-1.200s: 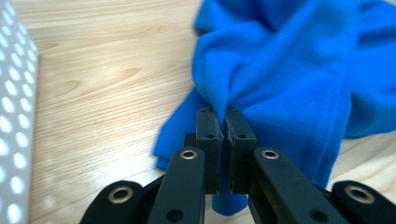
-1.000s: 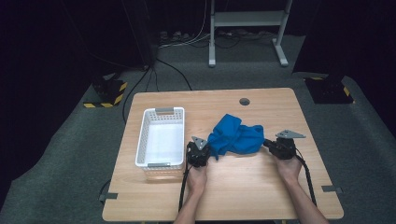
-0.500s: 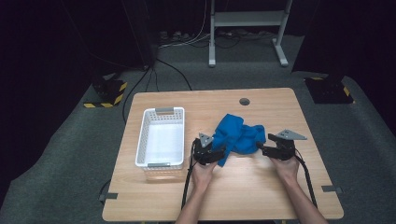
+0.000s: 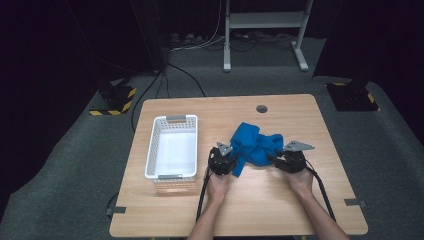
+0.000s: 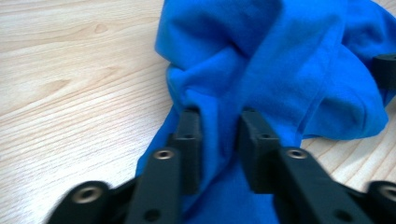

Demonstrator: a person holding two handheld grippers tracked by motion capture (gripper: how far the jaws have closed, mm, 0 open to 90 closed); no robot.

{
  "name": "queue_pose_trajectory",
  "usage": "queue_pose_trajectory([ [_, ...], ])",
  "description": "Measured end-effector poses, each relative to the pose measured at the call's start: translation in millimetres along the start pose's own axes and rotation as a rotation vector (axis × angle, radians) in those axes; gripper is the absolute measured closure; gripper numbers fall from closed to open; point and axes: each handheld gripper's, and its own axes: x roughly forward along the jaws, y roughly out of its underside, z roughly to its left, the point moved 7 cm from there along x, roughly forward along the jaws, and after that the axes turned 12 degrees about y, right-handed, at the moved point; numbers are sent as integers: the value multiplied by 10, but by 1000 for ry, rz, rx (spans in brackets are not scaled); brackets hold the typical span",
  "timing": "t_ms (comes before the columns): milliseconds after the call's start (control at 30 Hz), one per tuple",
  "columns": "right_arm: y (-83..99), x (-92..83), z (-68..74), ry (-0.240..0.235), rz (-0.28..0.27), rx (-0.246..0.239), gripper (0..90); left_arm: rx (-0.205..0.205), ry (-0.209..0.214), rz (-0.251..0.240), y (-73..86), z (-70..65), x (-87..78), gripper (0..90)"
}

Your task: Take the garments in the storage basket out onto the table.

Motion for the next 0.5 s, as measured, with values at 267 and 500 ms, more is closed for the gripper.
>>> queue_pose_trajectory([
  [267, 1, -107, -191, 46, -28, 40, 852, -84, -16, -52, 32, 142, -151, 859],
  [500, -18, -257, -494, 110, -108, 174, 850, -122, -62, -63, 78, 226, -242, 861],
])
